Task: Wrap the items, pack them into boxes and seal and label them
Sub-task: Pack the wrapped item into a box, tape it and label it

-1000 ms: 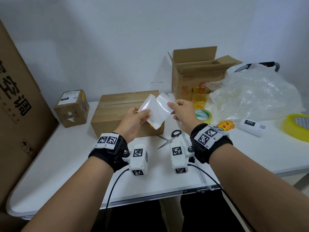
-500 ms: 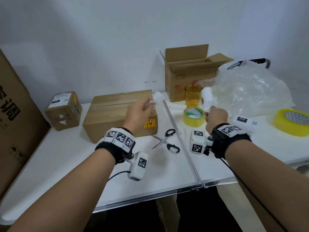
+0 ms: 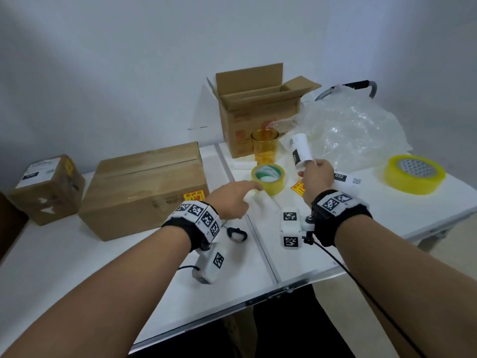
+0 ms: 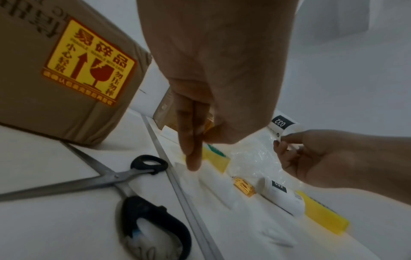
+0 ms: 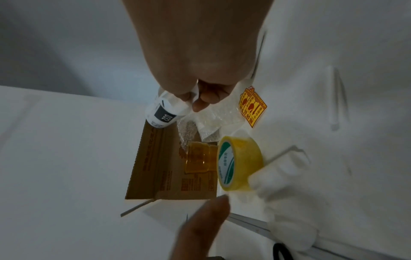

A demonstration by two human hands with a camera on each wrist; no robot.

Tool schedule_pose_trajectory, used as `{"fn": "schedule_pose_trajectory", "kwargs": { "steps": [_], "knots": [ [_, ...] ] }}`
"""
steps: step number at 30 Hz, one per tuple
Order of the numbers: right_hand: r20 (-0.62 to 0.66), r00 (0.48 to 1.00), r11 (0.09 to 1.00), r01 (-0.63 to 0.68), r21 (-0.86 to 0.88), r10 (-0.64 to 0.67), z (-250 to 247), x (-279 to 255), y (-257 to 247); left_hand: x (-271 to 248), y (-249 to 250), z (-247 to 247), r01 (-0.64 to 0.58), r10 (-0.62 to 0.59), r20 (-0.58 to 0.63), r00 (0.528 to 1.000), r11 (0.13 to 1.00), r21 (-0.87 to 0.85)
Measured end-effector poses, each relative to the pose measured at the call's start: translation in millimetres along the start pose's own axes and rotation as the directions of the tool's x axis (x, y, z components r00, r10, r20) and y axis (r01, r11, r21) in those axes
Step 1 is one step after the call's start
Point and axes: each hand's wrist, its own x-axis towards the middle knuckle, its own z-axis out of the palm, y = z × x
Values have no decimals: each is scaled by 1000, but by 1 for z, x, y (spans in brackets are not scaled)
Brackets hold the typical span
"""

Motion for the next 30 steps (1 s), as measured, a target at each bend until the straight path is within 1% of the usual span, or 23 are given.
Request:
{"fn": "schedule_pose_trajectory", "kwargs": {
  "steps": [1, 3, 4, 6, 7, 8, 9, 10, 11, 12, 13, 14, 16, 18, 21, 23, 24, 25, 26, 27, 28, 29, 30],
  "knots": [
    [19, 999, 999, 27, -24, -27, 0, -1, -1, -1, 0, -4, 13, -13, -49, 999, 1000, 7],
    [64, 992, 988, 116, -106, -110, 2, -5, -2, -1, -1, -14, -1, 3, -221, 975, 1000, 8],
    [101, 981, 972, 178, -152, -164, 5, -7, -2, -1, -2, -19, -39, 39, -321, 946, 999, 6],
    [206, 937, 922, 323, -212, -281, 12, -15, -3, 0, -1, -32, -164, 186, -484, 855, 983, 87],
    [264, 903, 886, 401, -233, -339, 17, -21, -6, 1, 2, -40, -212, 271, -517, 812, 962, 171],
    [318, 863, 845, 474, -245, -392, 22, -27, -8, -1, 7, -48, -234, 338, -508, 792, 937, 259],
    [363, 826, 813, 530, -239, -431, 28, -34, -10, -2, 11, -55, -228, 372, -468, 801, 914, 335],
    [396, 797, 795, 565, -221, -456, 34, -39, -12, -5, 15, -61, -210, 376, -409, 832, 894, 395],
    [418, 779, 790, 580, -197, -468, 39, -45, -14, -8, 16, -64, -184, 351, -340, 872, 880, 437],
    [432, 774, 796, 578, -181, -463, 44, -49, -15, -11, 15, -66, -152, 307, -278, 910, 872, 465],
    [438, 779, 806, 564, -179, -448, 48, -52, -16, -14, 12, -67, -120, 262, -240, 935, 869, 480],
    [435, 791, 814, 549, -193, -430, 52, -55, -16, -18, 7, -68, -96, 231, -226, 947, 869, 485],
    [423, 814, 830, 516, -212, -398, 57, -59, -18, -27, -4, -70, -73, 218, -243, 945, 866, 494],
    [426, 832, 869, 462, -178, -355, 63, -64, -19, -34, -19, -70, -66, 235, -289, 928, 868, 492],
    [459, 836, 899, 409, -155, -301, 72, -74, -21, -45, -37, -75, -63, 251, -394, 884, 900, 432],
    [513, 831, 941, 316, -117, -215, 81, -79, -24, -54, -46, -82, -54, 222, -448, 866, 932, 358],
    [554, 818, 962, 251, -103, -154, 85, -82, -26, -60, -50, -87, -62, 213, -473, 855, 947, 316],
    [606, 790, 980, 178, -88, -89, 88, -85, -28, -66, -54, -90, -75, 203, -500, 842, 961, 265],
    [666, 745, 994, 97, -57, -34, 91, -88, -32, -71, -56, -95, -82, 174, -532, 829, 978, 192],
    [729, 685, 1000, 8, -10, 2, 94, -90, -35, -77, -59, -100, -72, 110, -552, 827, 993, 90],
    [785, 619, 996, -82, 41, 18, 96, -93, -38, -83, -63, -105, -40, 12, -550, 835, 998, -38],
    [827, 562, 983, -161, 85, 21, 98, -95, -41, -88, -67, -109, -17, -78, -539, 839, 985, -170],
    [856, 516, 967, -227, 116, 18, 100, -98, -44, -92, -70, -113, -18, -148, -521, 841, 954, -300]
  ]
}}
